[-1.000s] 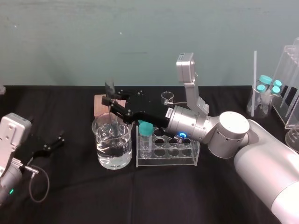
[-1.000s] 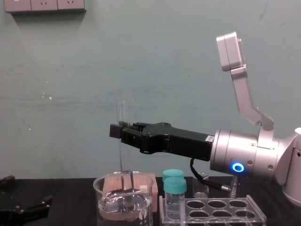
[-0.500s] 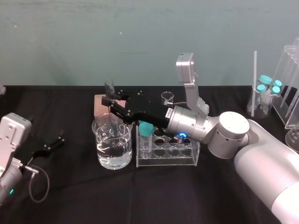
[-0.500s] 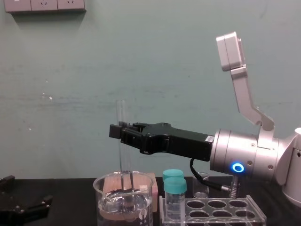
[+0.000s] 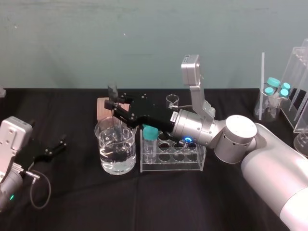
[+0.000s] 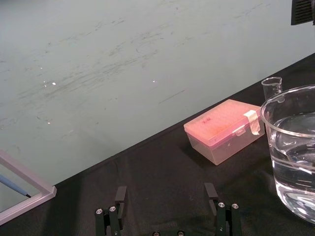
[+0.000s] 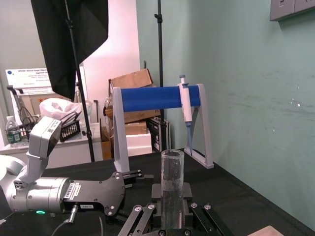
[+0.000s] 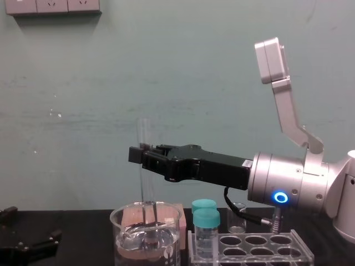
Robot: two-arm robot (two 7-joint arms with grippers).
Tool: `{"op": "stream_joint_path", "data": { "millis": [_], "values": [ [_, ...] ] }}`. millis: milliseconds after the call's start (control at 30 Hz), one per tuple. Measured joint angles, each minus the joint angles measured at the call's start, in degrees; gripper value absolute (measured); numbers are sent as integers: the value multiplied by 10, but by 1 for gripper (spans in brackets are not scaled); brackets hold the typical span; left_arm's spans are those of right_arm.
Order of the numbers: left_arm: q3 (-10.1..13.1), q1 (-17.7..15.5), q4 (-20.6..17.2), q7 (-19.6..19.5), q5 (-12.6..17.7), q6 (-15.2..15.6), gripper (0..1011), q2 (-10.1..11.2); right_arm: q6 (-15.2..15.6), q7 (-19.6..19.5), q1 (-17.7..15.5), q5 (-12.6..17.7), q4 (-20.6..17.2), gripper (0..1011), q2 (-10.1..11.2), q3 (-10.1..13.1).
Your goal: Hold the test tube with one hand and immerse one end into the beaker, then return it to the test tube rack.
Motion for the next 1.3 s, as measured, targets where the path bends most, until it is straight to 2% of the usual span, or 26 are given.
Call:
{"op": "stream_joint_path", "data": {
  "millis": [400,700,1067,1300],
  "values": [
    [0,0,0,0,0,0,1000,0,0,-1,-1,0,-1,234,0,-1],
    [0,0,0,0,0,0,1000,0,-5,-3,-1,5,-19,234,4,4],
    [0,0,0,0,0,0,1000,0,-19,-10,-3,11,-62,234,18,15],
    [0,0,0,0,0,0,1000,0,-29,-24,-9,25,-111,234,34,34]
  ]
}}
